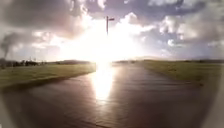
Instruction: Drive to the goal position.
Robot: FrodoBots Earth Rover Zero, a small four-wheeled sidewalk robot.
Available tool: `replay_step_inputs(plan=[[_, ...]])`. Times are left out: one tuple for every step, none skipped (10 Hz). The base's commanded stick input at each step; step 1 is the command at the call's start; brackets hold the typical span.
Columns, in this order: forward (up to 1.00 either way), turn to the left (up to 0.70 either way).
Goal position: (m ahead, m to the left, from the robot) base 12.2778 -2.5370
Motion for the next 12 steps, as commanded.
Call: replay_step_inputs(plan=[[0.70, -0.14], [0.70, -0.14], [0.70, -0.14], [0.70, -0.14], [0.70, -0.14], [0.70, -0.14], [0.70, -0.14], [0.70, -0.14], [0.70, -0.14], [0.70, 0.00], [0.70, 0.00], [0.70, 0.00]])
